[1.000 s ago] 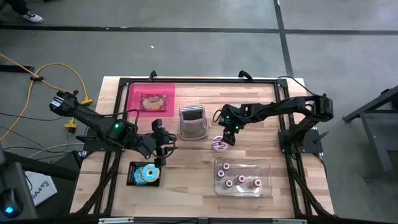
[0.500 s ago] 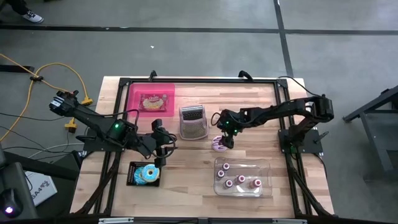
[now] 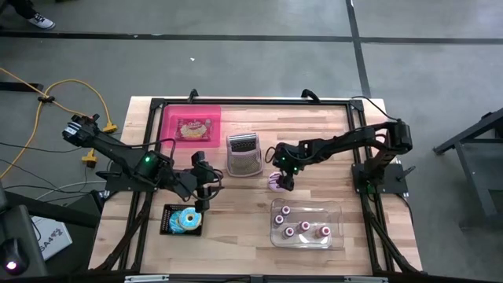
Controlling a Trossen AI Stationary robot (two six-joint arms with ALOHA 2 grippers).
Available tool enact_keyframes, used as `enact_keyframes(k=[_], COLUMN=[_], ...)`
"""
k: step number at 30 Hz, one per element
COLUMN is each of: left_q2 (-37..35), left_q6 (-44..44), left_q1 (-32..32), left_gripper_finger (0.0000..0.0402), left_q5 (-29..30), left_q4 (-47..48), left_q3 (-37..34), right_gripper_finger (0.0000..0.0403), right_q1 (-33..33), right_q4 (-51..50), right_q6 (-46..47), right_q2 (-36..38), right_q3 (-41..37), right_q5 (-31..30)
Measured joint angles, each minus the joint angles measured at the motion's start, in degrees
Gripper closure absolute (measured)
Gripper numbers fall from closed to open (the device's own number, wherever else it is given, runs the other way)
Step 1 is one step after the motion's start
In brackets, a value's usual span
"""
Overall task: Pick & Place Food Item
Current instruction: Put the purple donut toy into the black bin
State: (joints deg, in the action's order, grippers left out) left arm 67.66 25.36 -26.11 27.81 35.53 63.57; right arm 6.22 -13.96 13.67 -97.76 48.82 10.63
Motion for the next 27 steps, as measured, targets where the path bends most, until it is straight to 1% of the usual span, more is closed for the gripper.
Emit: enact_keyframes(k=[5,9,23,27], left_q2=[0.00,0.00,0.00,0.00], left_q6=[0.08,0.13,0.13,0.13], left_q1=[0.00,0.00,0.00,0.00], left_gripper_finger=[0.0247,0.0247,0.0247,0.0247], left_q5=[0.02,0.02,0.02,0.04], left_q4=[0.00,0.02,0.02,0.01], left_q3=[0.00,0.00,0.00,0.00], right_gripper_finger=[0.0130,0.0144,0.0240,0.0267], right_q1=[0.32,0.70,0.68,0.70], right_q4=[0.15,0.11,0.09,0.09], right_q6=[-0.11,-0.02,0.07,0.02], right_q2=[-0.04,-0.04,-0.04,-0.04], right_q3=[0.00,0.00,0.00,0.00], right_q5=[-0.52,-0.13,0.35,1.66])
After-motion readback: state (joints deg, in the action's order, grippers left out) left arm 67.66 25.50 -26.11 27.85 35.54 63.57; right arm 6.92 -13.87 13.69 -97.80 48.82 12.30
